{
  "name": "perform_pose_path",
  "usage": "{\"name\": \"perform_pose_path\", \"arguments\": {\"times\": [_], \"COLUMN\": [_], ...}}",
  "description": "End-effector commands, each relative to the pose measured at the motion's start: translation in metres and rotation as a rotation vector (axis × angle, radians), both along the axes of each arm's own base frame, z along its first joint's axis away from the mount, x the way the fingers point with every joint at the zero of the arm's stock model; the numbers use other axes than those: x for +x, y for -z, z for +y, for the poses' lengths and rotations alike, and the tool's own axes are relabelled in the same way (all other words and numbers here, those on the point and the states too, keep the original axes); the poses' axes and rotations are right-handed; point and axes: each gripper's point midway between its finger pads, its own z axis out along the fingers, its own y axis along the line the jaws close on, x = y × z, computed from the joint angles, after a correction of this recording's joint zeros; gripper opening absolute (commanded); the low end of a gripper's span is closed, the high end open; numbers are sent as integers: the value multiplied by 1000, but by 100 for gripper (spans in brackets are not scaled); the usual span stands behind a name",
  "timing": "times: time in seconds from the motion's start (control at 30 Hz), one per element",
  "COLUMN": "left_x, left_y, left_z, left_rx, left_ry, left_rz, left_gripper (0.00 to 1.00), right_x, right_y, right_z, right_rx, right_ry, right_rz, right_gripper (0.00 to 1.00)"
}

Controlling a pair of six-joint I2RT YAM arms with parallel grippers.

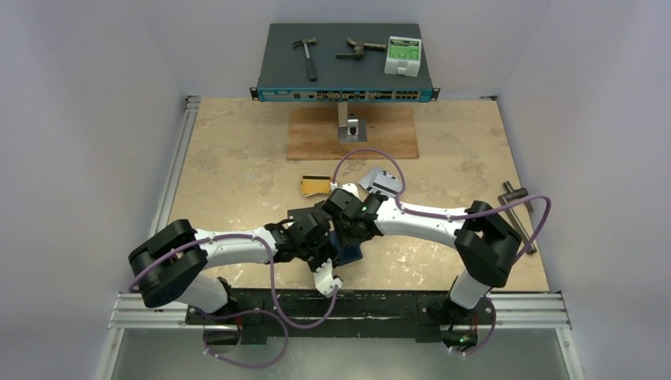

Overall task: Put the credit cards into the card holder
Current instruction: Close the card holder at the center of the board.

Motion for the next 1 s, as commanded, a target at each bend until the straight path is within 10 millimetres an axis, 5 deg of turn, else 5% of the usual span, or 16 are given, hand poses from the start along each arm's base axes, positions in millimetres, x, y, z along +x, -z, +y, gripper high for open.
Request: {"name": "perform_pose_path", "arguments": {"times": [0.0, 0.5, 0.77, 0.97], "left_x": [-17, -19, -21, -22], "left_y": [19, 16, 16, 15], "left_z": [22, 21, 22, 22], "left_rx": [113, 102, 104, 107], "left_ry": [9, -4, -11, -14], "left_rz": [72, 85, 99, 108], "left_gripper": [15, 15, 15, 15], "right_x": [3, 9, 13, 14], "right_y": [3, 8, -4, -13], "right_z": [-1, -12, -15, -19], "right_rx": [-44, -125, -118, -130], "right_ry": [-6, 4, 22, 27], "right_rz": [-29, -64, -103, -122], "right_gripper": [40, 27, 15, 15]}}
